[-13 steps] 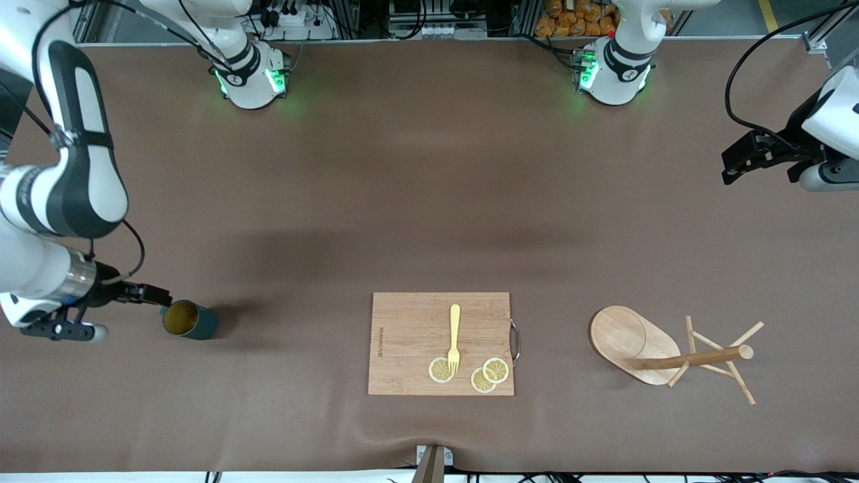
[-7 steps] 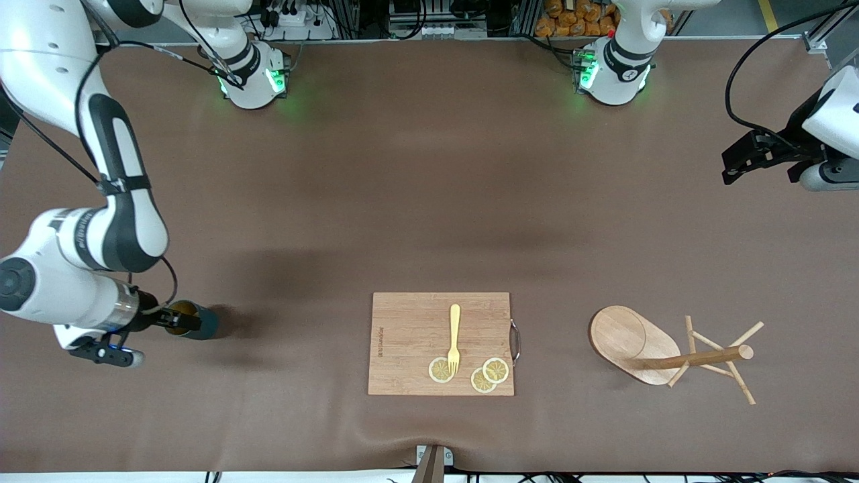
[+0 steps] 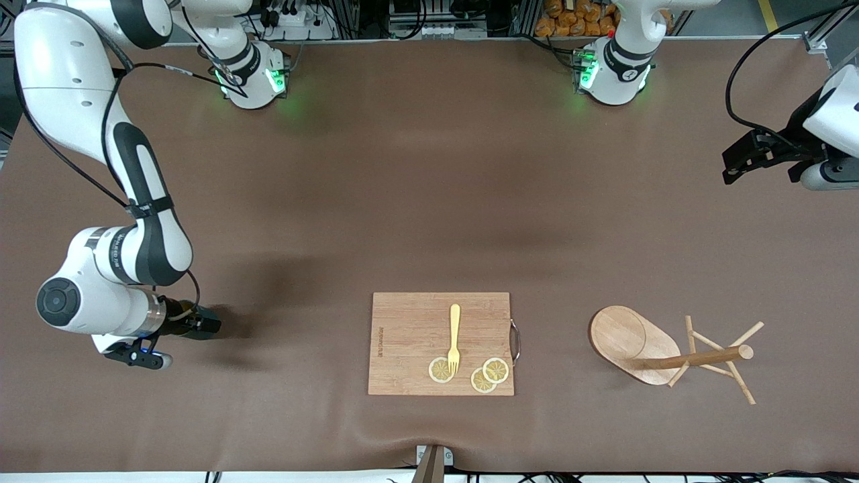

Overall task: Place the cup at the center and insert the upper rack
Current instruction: 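Close the right gripper around the teal mug's rim and lift, then carry the teal mug with the right gripper toward the table center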

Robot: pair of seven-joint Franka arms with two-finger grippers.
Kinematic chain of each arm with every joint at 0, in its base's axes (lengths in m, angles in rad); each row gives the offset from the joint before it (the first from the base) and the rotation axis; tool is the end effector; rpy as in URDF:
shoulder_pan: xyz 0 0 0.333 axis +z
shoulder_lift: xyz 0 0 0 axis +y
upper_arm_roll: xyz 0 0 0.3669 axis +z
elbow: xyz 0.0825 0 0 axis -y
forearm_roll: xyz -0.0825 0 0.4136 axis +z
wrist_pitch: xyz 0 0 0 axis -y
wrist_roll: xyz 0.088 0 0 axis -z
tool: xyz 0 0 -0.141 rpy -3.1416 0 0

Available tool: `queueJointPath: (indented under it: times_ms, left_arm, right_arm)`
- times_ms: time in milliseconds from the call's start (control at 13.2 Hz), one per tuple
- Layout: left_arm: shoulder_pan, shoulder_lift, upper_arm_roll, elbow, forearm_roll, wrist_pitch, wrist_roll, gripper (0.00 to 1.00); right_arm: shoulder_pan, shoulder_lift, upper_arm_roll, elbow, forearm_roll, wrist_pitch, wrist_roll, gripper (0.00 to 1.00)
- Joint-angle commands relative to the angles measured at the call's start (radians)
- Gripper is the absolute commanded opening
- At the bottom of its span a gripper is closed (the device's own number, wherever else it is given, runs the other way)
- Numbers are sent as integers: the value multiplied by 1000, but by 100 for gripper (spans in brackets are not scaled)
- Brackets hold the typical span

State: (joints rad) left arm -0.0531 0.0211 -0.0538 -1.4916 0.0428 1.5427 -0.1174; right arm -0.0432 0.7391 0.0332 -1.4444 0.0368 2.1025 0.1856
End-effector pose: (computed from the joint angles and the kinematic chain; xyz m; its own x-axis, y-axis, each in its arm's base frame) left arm 0.5878 -0.0565 0.6663 0.9993 0.0117 0.0347 0.0130 -0.9992 -0.0378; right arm 0.7703 -0.0093 0.2309 0.9716 -0.2190 -0.0896 -0.2229 -0.9742 -0.0365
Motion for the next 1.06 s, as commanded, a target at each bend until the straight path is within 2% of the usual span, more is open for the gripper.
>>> queueJointPath:
  times_ms: [0,76,152,684,988]
  left_arm:
    - [9,-13,-8,1,-7,2,-10,100]
    - [9,-15,-8,1,-7,2,-10,100]
    - [9,-16,-8,1,-7,1,-10,100]
    - [9,-27,-8,1,-7,-6,2,100]
    - [9,-35,-8,1,-7,-7,5,100]
  right_arm:
    - [-9,32,4,10,9,2,8,59]
    - [-10,43,4,9,11,17,6,26]
    - [-14,49,4,9,12,22,6,0]
    - [-7,43,4,19,3,17,5,0]
    - [60,4,7,24,-35,10,6,0]
